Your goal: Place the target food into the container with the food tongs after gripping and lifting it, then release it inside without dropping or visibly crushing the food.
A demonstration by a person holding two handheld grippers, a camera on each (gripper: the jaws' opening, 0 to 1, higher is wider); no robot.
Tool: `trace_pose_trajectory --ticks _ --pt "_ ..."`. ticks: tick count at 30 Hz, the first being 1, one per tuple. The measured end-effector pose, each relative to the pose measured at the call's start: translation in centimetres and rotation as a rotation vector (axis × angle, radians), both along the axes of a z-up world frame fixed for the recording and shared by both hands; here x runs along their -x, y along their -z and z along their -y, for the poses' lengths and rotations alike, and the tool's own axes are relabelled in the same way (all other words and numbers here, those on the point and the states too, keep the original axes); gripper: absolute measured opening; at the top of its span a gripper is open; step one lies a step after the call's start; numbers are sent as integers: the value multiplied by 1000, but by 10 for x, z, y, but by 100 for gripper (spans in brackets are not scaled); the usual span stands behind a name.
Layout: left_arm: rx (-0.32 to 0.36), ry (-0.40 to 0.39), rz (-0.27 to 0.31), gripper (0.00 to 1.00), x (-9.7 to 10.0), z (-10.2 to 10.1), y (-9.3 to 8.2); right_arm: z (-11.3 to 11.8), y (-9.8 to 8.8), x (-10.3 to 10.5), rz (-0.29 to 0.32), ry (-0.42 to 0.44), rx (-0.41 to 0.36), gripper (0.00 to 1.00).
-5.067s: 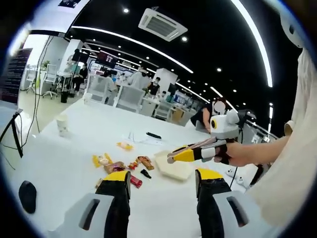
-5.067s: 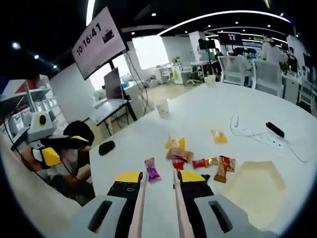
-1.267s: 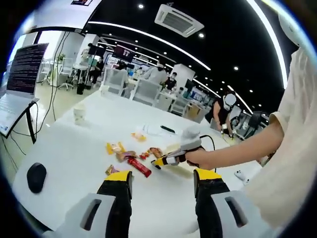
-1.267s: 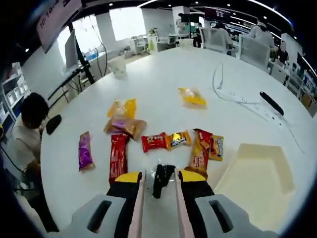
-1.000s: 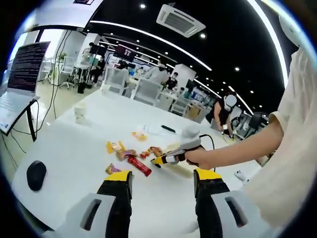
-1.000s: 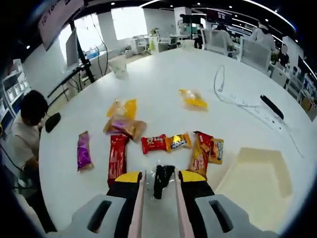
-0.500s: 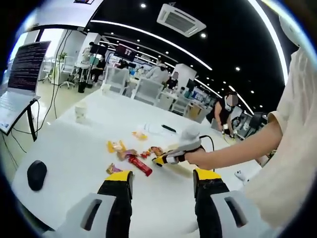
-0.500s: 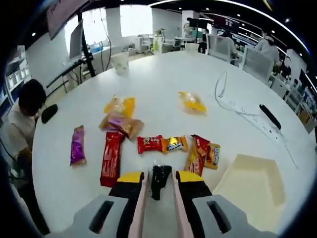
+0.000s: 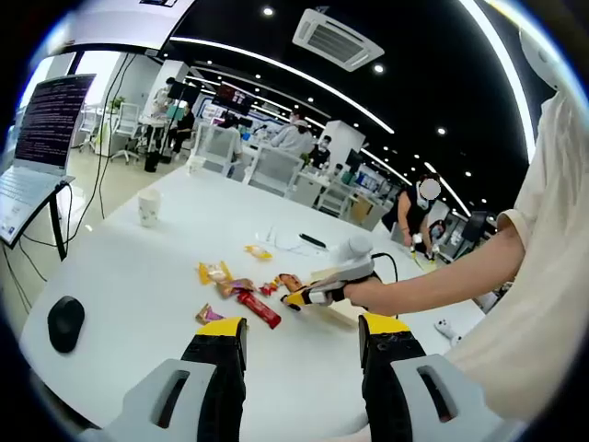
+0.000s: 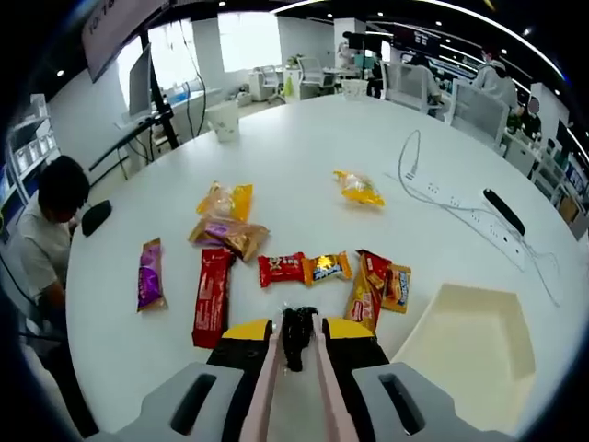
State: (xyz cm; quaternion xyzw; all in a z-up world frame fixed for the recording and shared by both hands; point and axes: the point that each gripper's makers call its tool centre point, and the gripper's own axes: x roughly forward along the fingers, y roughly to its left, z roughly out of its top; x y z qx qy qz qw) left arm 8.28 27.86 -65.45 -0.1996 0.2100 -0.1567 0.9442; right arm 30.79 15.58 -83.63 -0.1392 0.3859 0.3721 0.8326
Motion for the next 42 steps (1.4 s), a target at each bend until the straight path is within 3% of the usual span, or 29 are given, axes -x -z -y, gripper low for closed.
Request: trace_pose_trajectory --ticks 7,13,16,19,27,35,42 --pt "5 0 2 48 1 0 0 1 3 3 -31 16 -13 24" --pt "3 3 0 48 3 1 1 0 -4 -1 72 -51 51 24" --pt "8 -7 -3 48 5 0 1 -5 -2 -2 65 -53 43 23" --pt "8 -12 -7 47 7 0 2 -2 11 1 21 -43 70 22" --pt "39 -26 0 47 5 1 1 -3 9 5 -2 -59 73 19" --pt "49 -29 4 47 3 2 0 -2 2 8 -2 -70 63 19" --pt "55 -28 1 46 3 3 1 -9 -17 5 5 -47 -10 19"
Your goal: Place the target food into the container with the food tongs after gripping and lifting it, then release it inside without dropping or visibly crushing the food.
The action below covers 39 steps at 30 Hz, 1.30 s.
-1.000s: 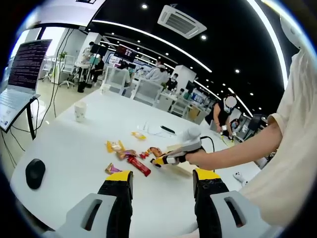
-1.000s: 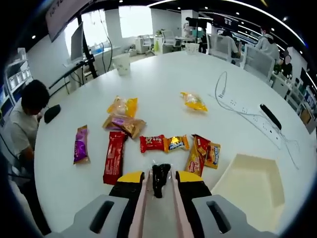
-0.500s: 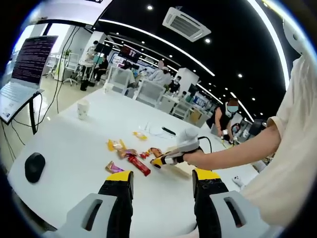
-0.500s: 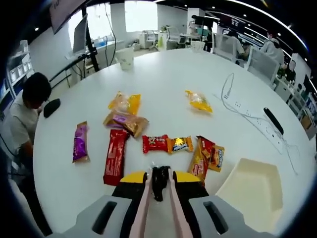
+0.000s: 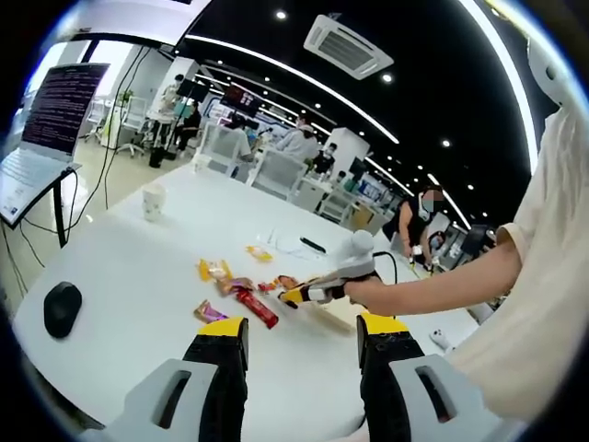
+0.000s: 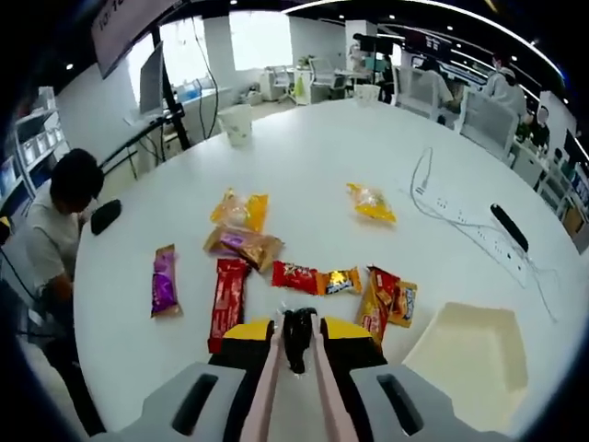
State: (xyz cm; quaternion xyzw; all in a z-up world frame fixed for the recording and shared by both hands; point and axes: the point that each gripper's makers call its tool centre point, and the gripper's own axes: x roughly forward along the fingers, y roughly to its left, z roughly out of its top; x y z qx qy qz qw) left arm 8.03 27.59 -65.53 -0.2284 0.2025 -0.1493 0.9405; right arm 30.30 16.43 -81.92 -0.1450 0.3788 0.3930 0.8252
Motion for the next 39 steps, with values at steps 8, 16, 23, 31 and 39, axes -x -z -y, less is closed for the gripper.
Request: trace_pose_trajectory --ticks 8,16,23,31,39 --pt "2 18 17 46 -6 2 -3 3 -25 6 0 55 -98 19" --pt "6 37 26 46 -5 5 -4 20 -55 0 41 140 -168 19" --pt "10 52 33 46 -4 7 -5 43 -63 -8 51 209 -186 19" --pt "4 75 51 46 -5 10 -9 55 -73 -11 71 243 -208 19" --pt "8 102 60 46 -4 16 -11 67 -86 -12 89 280 -222 19"
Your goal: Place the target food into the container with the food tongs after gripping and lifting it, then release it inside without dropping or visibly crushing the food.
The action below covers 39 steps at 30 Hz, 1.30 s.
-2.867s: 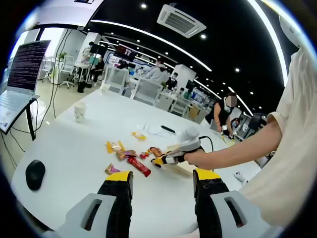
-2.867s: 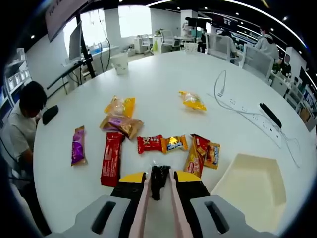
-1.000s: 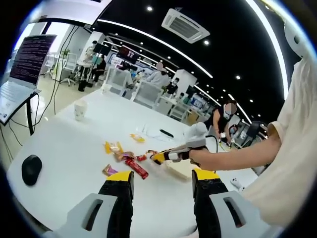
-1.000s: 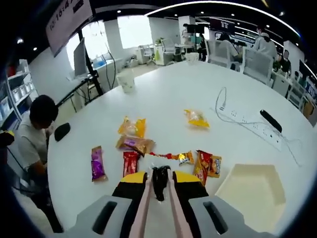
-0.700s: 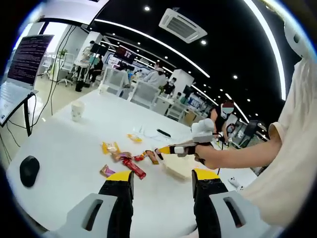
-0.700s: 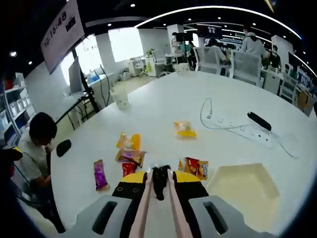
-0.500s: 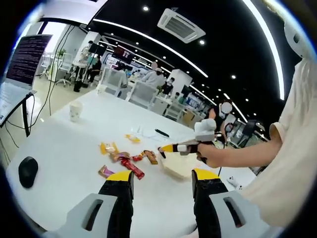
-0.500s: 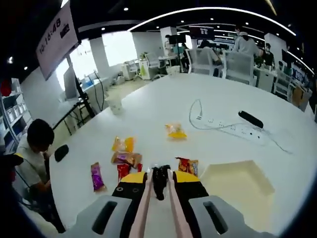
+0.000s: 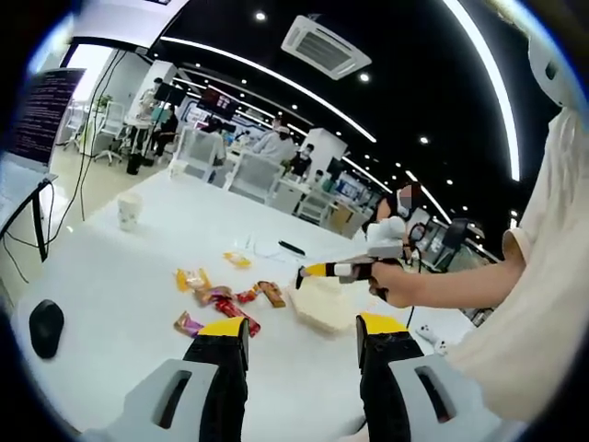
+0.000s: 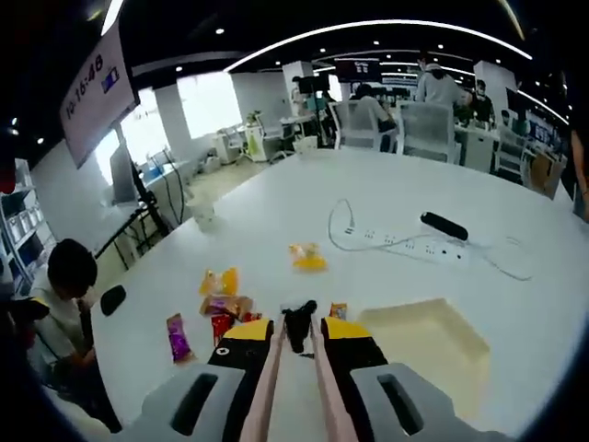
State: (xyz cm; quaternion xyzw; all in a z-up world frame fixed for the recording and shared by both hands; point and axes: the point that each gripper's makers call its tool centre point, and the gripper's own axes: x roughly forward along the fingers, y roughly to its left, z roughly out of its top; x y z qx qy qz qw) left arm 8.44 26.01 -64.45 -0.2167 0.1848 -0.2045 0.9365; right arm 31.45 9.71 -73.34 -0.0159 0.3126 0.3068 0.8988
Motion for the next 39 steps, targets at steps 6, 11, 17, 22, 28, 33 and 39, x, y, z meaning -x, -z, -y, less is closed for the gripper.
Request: trace_pose_trajectory --ticks 6,11,17,22,28,33,39 --pt "-2 8 2 46 1 1 0 11 -9 -3 21 28 -11 19" --pt "-4 13 4 46 1 2 -1 25 -19 -8 35 72 -31 19" --pt "-5 27 5 46 0 6 -1 40 -28 -11 48 101 -47 19" --pt "-7 41 7 46 -1 10 0 52 -29 -12 54 118 -42 19" --pt "-1 49 8 46 -1 14 1 63 -32 -10 57 136 -45 19" --pt "-1 53 7 46 0 15 2 70 -36 -10 63 148 -49 19" --pt "-1 62 4 46 0 18 3 76 -38 -10 67 150 -47 20"
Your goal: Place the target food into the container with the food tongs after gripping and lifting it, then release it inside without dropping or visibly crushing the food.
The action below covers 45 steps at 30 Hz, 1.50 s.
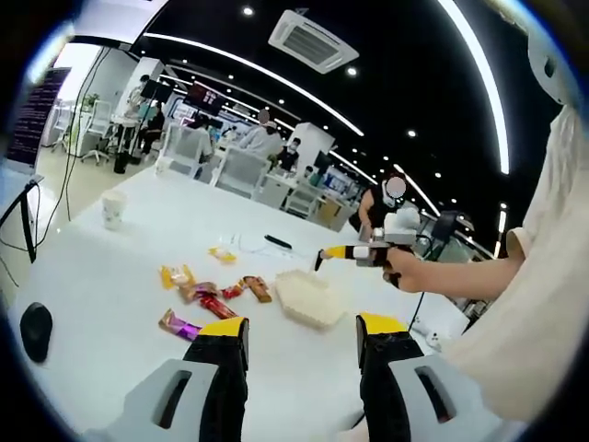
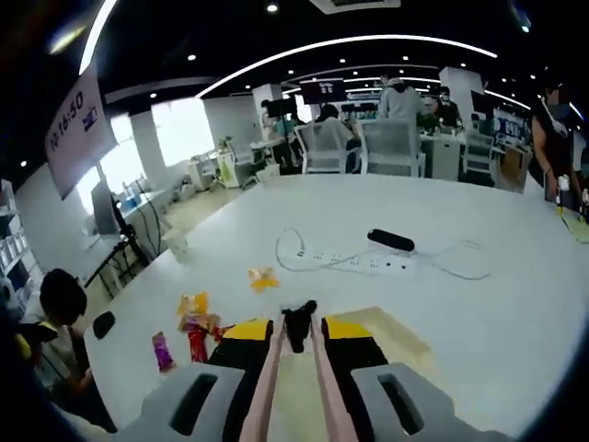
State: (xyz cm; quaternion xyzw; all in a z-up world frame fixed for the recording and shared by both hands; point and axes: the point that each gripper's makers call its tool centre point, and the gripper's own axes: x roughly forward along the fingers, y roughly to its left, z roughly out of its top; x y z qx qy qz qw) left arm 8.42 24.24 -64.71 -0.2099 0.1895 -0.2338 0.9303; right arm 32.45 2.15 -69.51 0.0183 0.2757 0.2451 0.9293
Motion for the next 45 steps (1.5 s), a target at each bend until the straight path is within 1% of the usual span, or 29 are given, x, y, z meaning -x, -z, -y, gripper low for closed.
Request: trace_pose_trajectory --ticks 7,15,29,34,36,42,44,45 --pt "-1 12 1 46 -1 3 0 7 -1 0 -6 24 -11 20" --pt "2 8 9 46 -4 3 -1 13 -2 -4 -5 41 -20 20" --pt "4 7 0 46 1 1 2 21 5 -5 -16 58 -31 21" --pt "4 4 1 46 1 -1 2 19 5 -2 -26 56 -36 22" --pt "3 3 0 46 2 -1 3 15 6 1 -38 42 -59 22" --pt "5 1 -3 46 3 0 4 9 6 4 -49 23 -74 23" --pt "6 1 -5 46 4 0 5 -2 0 14 -64 -1 -96 23" --pt "6 2 -5 46 4 1 5 -2 0 16 -64 -3 -93 24"
